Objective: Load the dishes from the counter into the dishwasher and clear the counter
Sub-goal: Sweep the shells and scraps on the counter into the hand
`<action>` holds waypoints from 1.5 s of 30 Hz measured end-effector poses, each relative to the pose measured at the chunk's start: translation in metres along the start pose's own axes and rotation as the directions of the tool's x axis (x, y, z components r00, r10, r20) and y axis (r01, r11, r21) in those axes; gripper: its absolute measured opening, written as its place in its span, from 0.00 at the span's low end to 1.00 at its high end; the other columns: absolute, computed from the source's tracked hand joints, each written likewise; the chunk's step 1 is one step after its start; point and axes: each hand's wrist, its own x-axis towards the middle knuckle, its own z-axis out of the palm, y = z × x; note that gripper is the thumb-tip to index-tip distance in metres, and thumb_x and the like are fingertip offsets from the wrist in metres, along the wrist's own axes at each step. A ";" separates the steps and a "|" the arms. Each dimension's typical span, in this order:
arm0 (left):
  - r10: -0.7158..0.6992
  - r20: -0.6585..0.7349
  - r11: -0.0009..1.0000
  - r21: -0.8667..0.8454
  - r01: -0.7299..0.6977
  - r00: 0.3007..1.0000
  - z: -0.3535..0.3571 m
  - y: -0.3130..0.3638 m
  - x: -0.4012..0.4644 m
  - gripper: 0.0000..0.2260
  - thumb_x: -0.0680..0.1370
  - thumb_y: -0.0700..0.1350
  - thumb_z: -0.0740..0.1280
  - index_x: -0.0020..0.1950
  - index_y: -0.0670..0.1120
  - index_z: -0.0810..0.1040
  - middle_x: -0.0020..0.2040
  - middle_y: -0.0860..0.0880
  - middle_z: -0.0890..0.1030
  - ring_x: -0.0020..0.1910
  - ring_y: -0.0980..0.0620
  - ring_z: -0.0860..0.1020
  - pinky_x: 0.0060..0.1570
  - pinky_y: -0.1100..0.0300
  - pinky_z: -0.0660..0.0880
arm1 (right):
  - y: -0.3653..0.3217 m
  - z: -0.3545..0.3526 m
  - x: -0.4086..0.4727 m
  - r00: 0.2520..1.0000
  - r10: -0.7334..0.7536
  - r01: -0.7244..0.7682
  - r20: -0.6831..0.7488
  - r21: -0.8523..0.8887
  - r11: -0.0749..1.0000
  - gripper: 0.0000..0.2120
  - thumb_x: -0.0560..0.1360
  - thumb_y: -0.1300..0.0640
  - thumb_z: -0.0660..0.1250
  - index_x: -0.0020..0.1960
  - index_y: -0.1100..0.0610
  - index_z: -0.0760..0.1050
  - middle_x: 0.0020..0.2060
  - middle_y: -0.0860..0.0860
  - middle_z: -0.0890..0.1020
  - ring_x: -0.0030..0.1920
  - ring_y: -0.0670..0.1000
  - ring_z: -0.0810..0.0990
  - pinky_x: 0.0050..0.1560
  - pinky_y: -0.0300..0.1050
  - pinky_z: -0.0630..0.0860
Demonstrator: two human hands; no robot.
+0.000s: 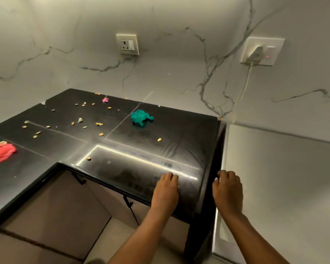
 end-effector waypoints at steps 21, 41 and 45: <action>-0.683 0.010 0.729 0.066 0.681 0.730 -0.039 -0.308 0.111 0.37 0.82 0.61 0.47 0.76 0.33 0.41 0.76 0.33 0.38 0.76 0.37 0.38 0.74 0.45 0.36 | -0.273 0.199 0.136 0.937 0.079 -0.046 0.340 -0.102 0.994 0.37 0.81 0.39 0.45 0.78 0.65 0.40 0.77 0.63 0.41 0.77 0.61 0.37 0.76 0.57 0.37; -0.601 -0.065 0.793 0.076 0.604 0.797 -0.063 -0.441 0.183 0.27 0.83 0.55 0.40 0.79 0.42 0.47 0.80 0.45 0.46 0.78 0.49 0.41 0.76 0.52 0.39 | -0.416 0.293 0.239 0.891 -0.335 0.277 0.307 0.218 0.936 0.29 0.83 0.45 0.46 0.79 0.59 0.52 0.78 0.56 0.54 0.78 0.55 0.48 0.76 0.49 0.41; -0.624 -0.100 0.781 -0.060 0.622 0.775 -0.061 -0.440 0.184 0.30 0.81 0.56 0.38 0.79 0.42 0.49 0.80 0.46 0.48 0.78 0.52 0.43 0.76 0.54 0.40 | -0.447 0.296 0.225 0.881 -0.393 0.215 0.265 0.515 0.830 0.29 0.81 0.44 0.45 0.77 0.58 0.59 0.77 0.52 0.58 0.78 0.50 0.51 0.76 0.43 0.42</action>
